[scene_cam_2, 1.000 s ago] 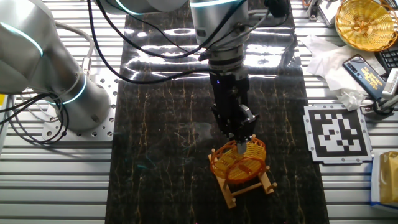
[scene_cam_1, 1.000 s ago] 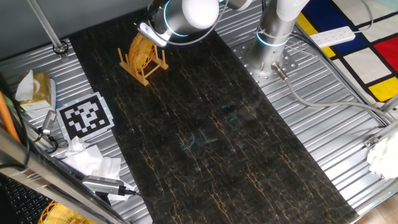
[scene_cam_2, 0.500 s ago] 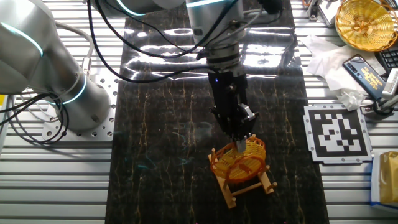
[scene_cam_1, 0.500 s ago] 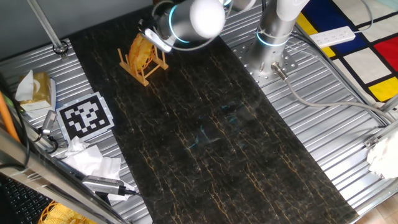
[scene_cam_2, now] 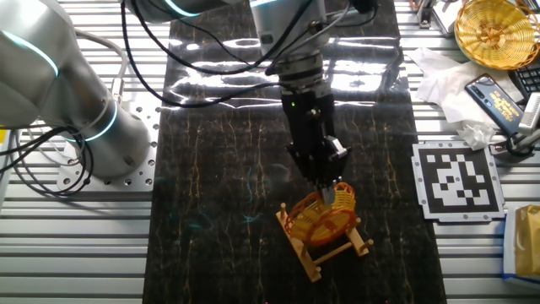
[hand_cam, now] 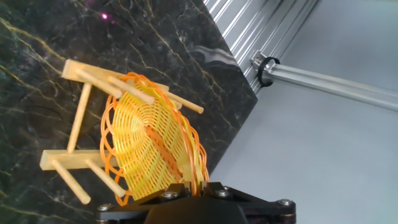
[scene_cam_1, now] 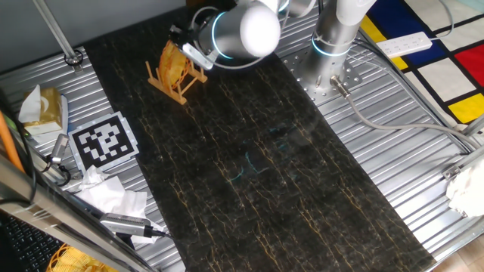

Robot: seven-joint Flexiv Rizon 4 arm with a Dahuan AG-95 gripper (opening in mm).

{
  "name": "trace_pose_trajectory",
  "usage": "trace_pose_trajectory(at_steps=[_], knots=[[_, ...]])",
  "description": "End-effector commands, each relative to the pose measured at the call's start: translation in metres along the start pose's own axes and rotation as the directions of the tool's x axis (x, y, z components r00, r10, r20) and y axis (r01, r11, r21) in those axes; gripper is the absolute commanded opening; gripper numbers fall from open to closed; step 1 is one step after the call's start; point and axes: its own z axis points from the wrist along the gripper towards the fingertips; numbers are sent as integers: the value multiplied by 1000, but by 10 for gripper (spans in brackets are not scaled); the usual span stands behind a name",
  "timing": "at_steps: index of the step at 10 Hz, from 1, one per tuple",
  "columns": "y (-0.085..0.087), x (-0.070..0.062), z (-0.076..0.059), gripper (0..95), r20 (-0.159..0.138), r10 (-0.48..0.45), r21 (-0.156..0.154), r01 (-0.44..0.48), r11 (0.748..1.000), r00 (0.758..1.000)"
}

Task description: Take the dish off the dish rack

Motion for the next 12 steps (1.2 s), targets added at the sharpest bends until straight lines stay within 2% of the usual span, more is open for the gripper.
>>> trace_pose_trajectory(at_steps=[1, 2, 3, 6, 9, 12], knots=[[-3, -4, 1, 0, -39, -35, 67, 38, 997, 999], [-3, -5, 1, 0, -50, -45, 106, 51, 993, 998], [-3, -5, 1, 0, -55, -50, 132, 57, 990, 997], [-4, -4, -5, 0, -69, -61, 179, 72, 981, 996], [-6, 0, -17, 0, -54, -44, 180, 53, 982, 998], [-7, 4, -26, 0, -56, -43, 186, 53, 981, 998]])
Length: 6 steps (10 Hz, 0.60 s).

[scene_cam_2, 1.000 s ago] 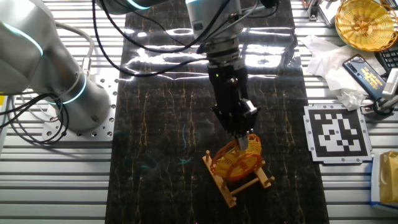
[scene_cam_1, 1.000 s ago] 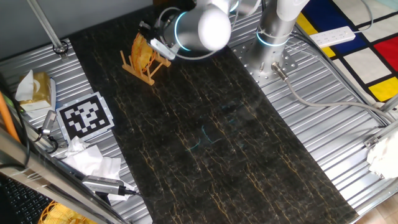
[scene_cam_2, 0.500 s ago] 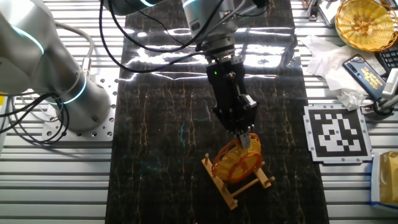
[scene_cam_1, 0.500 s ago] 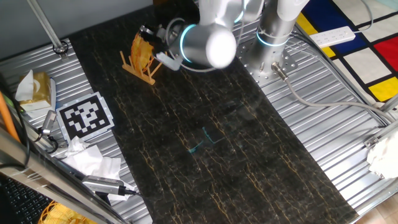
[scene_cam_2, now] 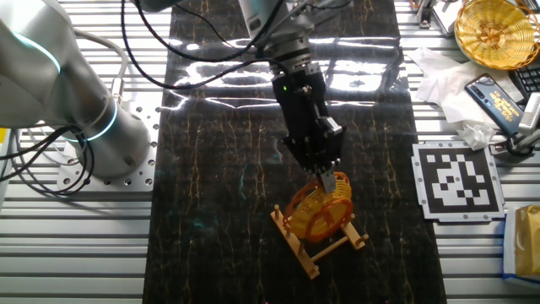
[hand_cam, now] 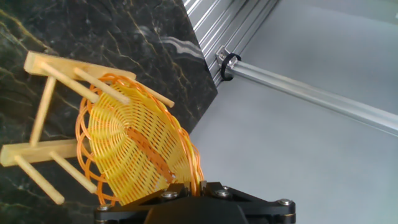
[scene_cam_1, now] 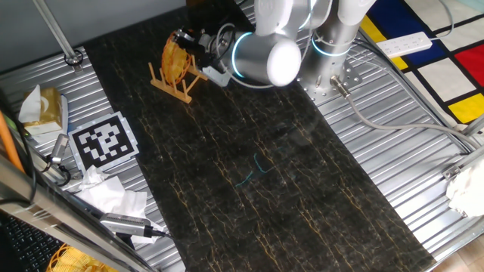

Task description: Take the dish off the dish rack

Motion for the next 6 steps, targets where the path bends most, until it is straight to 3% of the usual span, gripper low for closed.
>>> trace_pose_trajectory(at_steps=[1, 6], knots=[[0, 0, -2, 0, -10, 0, 6, 0, 1000, 1000], [-10, 4, -9, 0, -24, -38, 35, 39, 999, 999]])
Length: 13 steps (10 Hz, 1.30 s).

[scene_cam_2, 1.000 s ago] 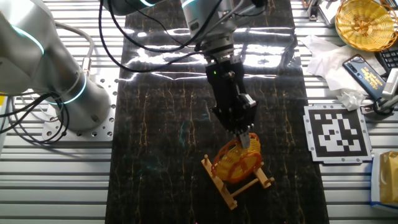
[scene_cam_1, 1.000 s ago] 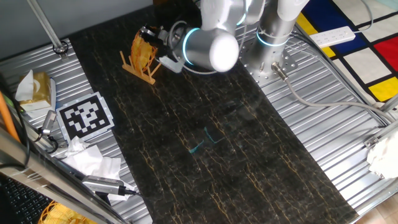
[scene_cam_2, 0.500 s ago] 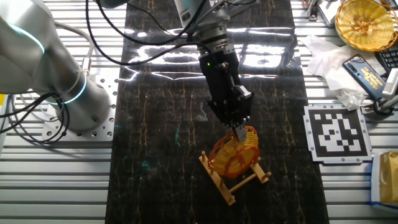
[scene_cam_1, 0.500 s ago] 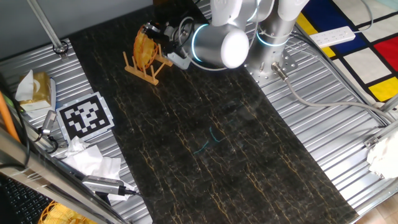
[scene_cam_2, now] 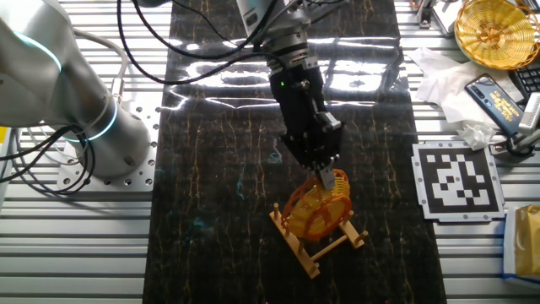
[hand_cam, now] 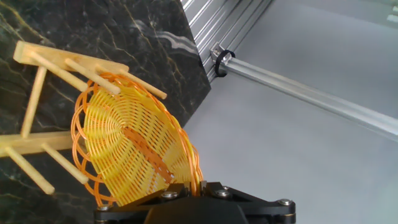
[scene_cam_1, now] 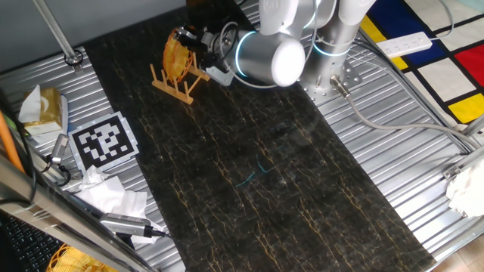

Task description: Take the dish off the dish rack

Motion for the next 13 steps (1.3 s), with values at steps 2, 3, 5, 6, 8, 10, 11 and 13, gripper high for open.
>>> trace_pose_trajectory(at_steps=[2, 3, 5, 6, 8, 10, 11, 13], knots=[[-7, 3, -9, 0, -3, -10, 3, 10, 1000, 1000], [-8, 4, -12, 0, 0, -14, 13, 14, 1000, 1000], [-11, 5, -21, 0, -6, -34, 58, 34, 998, 999], [-11, 6, -24, 0, -7, -35, 59, 35, 998, 999], [-12, 8, -32, 0, -12, -35, 66, 35, 997, 999], [-14, 9, -40, 0, -18, -37, 75, 38, 996, 999], [-18, 10, -48, 0, -38, -59, 101, 63, 993, 998], [-24, 9, -55, 0, -58, -93, 125, 99, 987, 994]])
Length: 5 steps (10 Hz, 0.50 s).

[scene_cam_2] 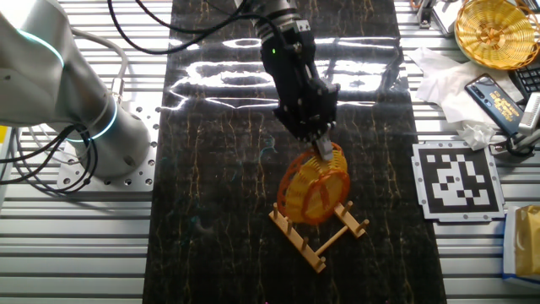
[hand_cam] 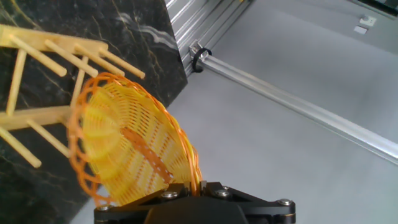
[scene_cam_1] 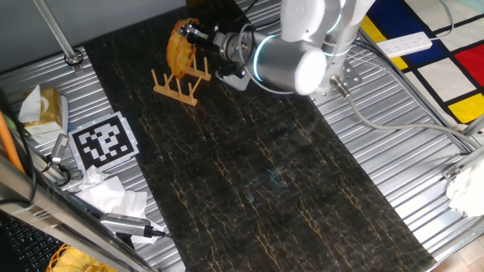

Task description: Take the dish off the dish rack

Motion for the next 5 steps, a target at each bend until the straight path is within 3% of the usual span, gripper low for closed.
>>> trace_pose_trajectory(at_steps=[1, 5], knots=[[-7, -2, -6, 0, -19, -35, 18, 35, 999, 999], [-19, 5, -21, 0, -18, -47, 22, 47, 999, 999]])
